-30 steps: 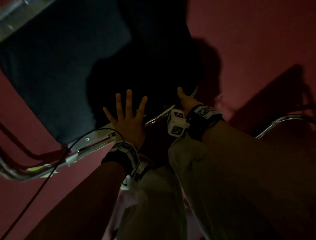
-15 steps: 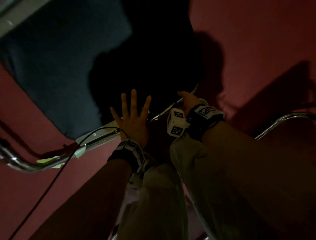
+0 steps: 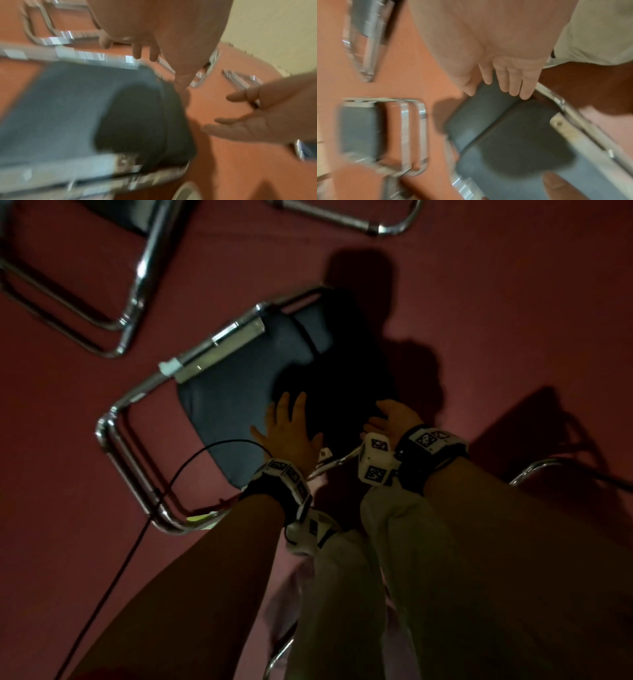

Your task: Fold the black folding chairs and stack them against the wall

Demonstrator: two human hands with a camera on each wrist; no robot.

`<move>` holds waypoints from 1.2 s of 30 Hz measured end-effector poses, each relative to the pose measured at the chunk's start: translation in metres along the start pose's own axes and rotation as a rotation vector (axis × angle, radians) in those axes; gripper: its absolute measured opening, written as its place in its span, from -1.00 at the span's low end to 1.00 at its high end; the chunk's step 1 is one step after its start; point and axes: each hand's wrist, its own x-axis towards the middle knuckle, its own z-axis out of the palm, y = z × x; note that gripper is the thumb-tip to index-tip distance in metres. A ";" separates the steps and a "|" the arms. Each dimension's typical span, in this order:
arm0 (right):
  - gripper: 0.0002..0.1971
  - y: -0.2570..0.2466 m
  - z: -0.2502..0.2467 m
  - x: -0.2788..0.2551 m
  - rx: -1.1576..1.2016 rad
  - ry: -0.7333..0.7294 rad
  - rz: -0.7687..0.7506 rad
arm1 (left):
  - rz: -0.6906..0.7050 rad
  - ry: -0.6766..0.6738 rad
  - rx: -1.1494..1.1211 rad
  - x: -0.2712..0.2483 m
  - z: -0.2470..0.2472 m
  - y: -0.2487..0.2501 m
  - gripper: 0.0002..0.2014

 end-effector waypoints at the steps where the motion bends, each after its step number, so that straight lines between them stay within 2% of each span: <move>1: -0.42 -0.011 0.006 -0.027 0.010 -0.020 -0.018 | -0.016 0.018 -0.023 -0.011 -0.029 0.008 -0.19; 3: -0.45 -0.028 0.012 -0.074 0.013 -0.046 -0.037 | -0.035 0.043 -0.076 -0.035 -0.077 0.025 -0.21; 7: -0.52 -0.067 0.015 -0.203 0.026 -0.092 -0.082 | -0.045 0.160 -0.099 -0.107 -0.199 0.059 -0.26; 11: -0.68 -0.107 0.002 -0.333 0.110 -0.153 -0.241 | -0.017 0.307 -0.261 -0.167 -0.302 0.095 -0.31; 12: -0.71 -0.113 -0.002 -0.357 0.132 -0.157 -0.277 | 0.008 0.346 -0.299 -0.177 -0.319 0.102 -0.32; 16: -0.57 -0.117 -0.031 -0.450 0.258 -0.189 -0.333 | 0.111 0.430 -0.427 -0.222 -0.372 0.136 -0.34; 19: -0.69 -0.107 -0.050 -0.501 0.352 -0.200 -0.410 | 0.208 0.422 -0.509 -0.250 -0.405 0.158 -0.34; 23: -0.76 -0.089 -0.075 -0.555 0.451 -0.147 -0.482 | 0.339 0.399 -0.523 -0.283 -0.438 0.183 -0.38; 26: -0.87 -0.079 -0.100 -0.588 0.607 -0.161 -0.510 | 0.457 0.375 -0.528 -0.305 -0.455 0.210 -0.46; 28: -0.86 -0.074 -0.118 -0.601 0.664 -0.171 -0.532 | 0.534 0.352 -0.528 -0.314 -0.457 0.232 -0.50; 31: -0.83 -0.063 -0.157 -0.615 0.733 -0.122 -0.565 | 0.620 0.249 -0.483 -0.328 -0.442 0.276 -0.52; 36: -0.80 -0.050 -0.242 -0.609 0.926 -0.037 -0.577 | 0.769 0.104 -0.413 -0.347 -0.402 0.367 -0.54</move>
